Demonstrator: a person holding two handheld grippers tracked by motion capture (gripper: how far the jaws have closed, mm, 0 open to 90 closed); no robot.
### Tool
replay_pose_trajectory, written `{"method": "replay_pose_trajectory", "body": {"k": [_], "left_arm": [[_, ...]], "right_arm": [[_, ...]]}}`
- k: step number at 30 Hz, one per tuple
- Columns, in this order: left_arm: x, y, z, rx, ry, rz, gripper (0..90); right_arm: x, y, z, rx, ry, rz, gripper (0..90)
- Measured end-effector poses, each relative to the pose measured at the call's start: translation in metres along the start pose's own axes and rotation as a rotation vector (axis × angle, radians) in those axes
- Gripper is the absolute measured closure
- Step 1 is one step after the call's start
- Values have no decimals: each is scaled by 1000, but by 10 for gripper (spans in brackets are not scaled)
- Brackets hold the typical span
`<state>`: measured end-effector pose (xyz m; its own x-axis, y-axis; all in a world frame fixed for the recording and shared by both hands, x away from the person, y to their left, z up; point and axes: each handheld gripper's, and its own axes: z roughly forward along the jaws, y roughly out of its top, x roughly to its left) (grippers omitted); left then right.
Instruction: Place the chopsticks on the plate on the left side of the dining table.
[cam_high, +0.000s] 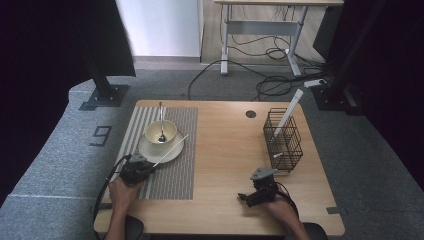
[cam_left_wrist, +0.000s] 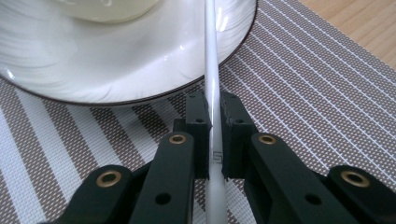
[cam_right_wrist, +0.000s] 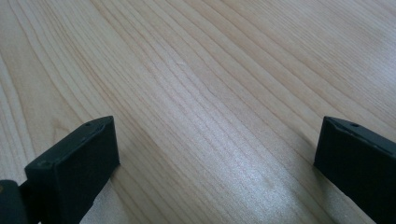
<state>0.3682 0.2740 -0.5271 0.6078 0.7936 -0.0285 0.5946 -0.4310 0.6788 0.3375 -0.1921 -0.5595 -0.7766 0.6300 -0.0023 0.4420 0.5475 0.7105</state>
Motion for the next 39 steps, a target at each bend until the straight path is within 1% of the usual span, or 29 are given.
{"method": "replay_pose_trajectory", "body": {"k": [1,11,20,22,24,30,32,34,35,39], "left_arm": [[1,0,0,-1,5,-9,836],[5,-3,-4,-2,24,-53,833],[4,-3,-4,-8,35,-50,822],[4,-4,-5,-19,36,-54,789],[4,-4,-5,-31,25,-59,740],[3,-4,-7,-45,23,-64,638],[3,-4,-8,-56,21,-70,593],[3,-4,-10,-72,10,-72,553],[3,-4,-10,-78,8,-71,523],[3,-2,-11,-124,-40,-74,357]], "right_arm": [[0,0,0,0,0,0,0],[0,0,0,1,2,-1,0],[0,0,0,1,3,-2,0],[0,0,0,1,3,-2,0],[0,0,0,1,3,-2,0],[0,0,0,1,3,-2,0],[0,0,0,1,3,-2,0],[0,0,0,1,3,-2,0],[0,0,0,1,4,-2,0],[0,0,0,1,3,-2,0]]}}
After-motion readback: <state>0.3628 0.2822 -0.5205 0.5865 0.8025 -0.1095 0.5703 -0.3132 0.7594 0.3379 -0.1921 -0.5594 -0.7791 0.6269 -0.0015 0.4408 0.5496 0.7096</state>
